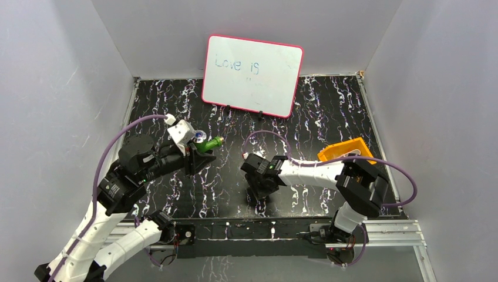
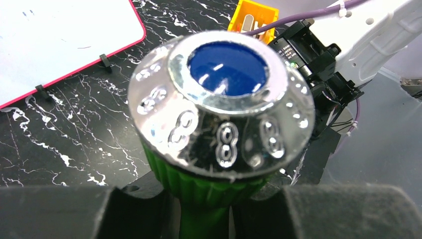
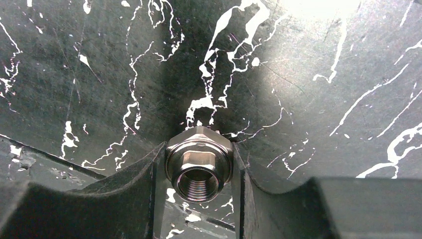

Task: Install the water faucets
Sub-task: Place the adaptor at the center of the board.

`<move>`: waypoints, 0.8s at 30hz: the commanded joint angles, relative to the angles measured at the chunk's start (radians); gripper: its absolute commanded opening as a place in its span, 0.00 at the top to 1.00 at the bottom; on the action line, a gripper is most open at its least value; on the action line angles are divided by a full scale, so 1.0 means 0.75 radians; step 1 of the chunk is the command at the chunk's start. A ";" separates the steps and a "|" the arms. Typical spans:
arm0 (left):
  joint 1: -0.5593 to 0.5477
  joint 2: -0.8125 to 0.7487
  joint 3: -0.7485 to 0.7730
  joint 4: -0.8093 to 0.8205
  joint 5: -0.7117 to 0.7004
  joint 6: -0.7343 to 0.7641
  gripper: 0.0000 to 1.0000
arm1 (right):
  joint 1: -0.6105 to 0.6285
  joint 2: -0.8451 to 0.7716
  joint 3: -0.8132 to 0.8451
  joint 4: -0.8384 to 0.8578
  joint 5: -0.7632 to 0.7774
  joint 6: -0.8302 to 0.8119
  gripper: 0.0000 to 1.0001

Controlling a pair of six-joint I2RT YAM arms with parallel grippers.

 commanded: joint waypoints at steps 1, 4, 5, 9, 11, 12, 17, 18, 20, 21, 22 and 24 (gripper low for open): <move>-0.001 0.008 0.046 0.034 0.026 -0.010 1.00 | -0.001 0.006 -0.016 0.058 -0.028 -0.018 0.82; -0.001 0.012 0.048 0.036 0.028 -0.009 1.00 | -0.001 0.010 -0.023 0.053 -0.028 -0.018 0.73; -0.001 0.015 0.047 0.037 0.031 -0.009 1.00 | 0.000 0.009 -0.023 0.049 -0.025 -0.017 0.69; -0.001 0.025 0.049 0.039 0.042 -0.007 1.00 | 0.000 -0.011 -0.016 0.030 -0.009 -0.008 0.56; -0.001 0.028 0.048 0.039 0.044 -0.007 1.00 | 0.001 -0.018 -0.010 0.019 -0.002 -0.007 0.53; -0.001 0.028 0.049 0.043 0.047 -0.006 1.00 | 0.000 -0.020 -0.006 0.014 -0.001 -0.006 0.51; -0.001 0.029 0.047 0.042 0.051 -0.007 1.00 | 0.000 -0.027 0.016 -0.006 -0.007 -0.007 0.45; -0.001 0.027 0.046 0.042 0.052 -0.006 1.00 | 0.000 -0.029 0.022 -0.014 -0.006 -0.007 0.44; -0.001 0.024 0.045 0.043 0.049 -0.005 1.00 | 0.001 -0.033 0.030 -0.023 0.000 -0.004 0.41; -0.001 0.023 0.043 0.042 0.051 -0.005 1.00 | -0.001 -0.038 0.031 -0.024 0.003 -0.002 0.40; -0.001 0.023 0.044 0.042 0.051 -0.005 1.00 | 0.001 -0.043 0.035 -0.026 0.006 0.000 0.40; -0.001 0.020 0.041 0.042 0.050 -0.005 1.00 | 0.001 -0.047 0.045 -0.040 0.015 0.004 0.39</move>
